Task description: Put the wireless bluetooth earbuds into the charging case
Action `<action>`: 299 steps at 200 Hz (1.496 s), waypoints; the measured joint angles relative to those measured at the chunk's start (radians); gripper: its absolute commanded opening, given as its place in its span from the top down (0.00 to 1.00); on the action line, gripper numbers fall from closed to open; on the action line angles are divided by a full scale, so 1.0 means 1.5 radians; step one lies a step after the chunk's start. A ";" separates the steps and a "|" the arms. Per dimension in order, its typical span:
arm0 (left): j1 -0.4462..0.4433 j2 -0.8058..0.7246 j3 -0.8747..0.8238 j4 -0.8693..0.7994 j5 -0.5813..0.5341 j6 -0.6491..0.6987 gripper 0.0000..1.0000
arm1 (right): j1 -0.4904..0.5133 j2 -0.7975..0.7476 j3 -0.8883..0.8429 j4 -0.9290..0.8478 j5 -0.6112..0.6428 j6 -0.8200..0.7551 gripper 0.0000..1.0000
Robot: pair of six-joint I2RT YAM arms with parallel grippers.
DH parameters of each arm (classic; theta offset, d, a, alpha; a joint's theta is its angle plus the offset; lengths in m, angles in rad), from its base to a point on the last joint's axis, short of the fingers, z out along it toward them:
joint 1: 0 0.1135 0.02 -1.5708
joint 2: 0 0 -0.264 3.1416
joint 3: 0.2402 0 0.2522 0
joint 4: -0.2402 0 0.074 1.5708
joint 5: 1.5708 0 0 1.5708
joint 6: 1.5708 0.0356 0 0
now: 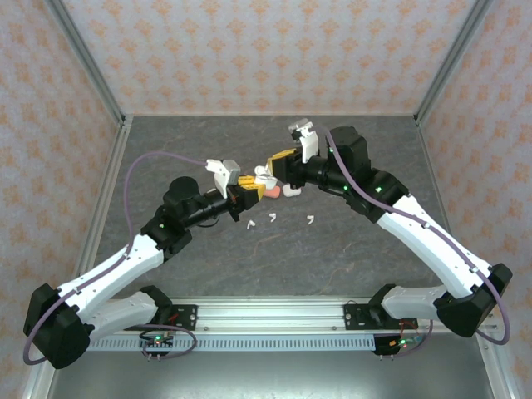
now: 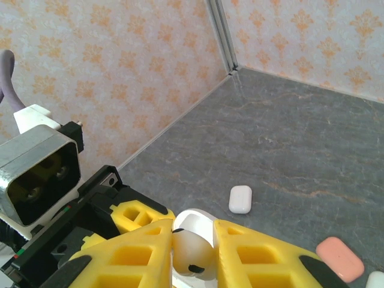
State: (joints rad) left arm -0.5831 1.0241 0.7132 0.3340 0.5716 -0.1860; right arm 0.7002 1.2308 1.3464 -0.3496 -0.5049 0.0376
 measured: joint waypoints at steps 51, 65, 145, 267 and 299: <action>-0.004 0.000 0.004 0.002 0.000 0.000 1.00 | 0.007 0.015 0.000 0.009 -0.001 0.005 0.78; -0.004 0.000 0.004 0.003 0.000 0.000 1.00 | 0.008 0.019 -0.001 0.009 0.000 0.005 0.78; -0.004 0.000 0.004 0.005 0.000 0.000 1.00 | 0.009 0.033 -0.008 -0.007 -0.013 0.005 0.78; -0.005 0.000 0.004 0.005 0.001 0.001 1.00 | 0.008 0.048 0.010 -0.050 -0.066 0.013 0.61; -0.007 0.000 0.004 0.005 0.001 0.001 1.00 | 0.010 0.048 0.039 -0.081 -0.067 0.004 0.47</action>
State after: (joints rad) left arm -0.5941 1.0241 0.7193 0.3420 0.5724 -0.1852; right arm 0.7147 1.3025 1.4048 -0.4706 -0.6052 0.0441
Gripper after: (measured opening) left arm 0.185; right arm 0.483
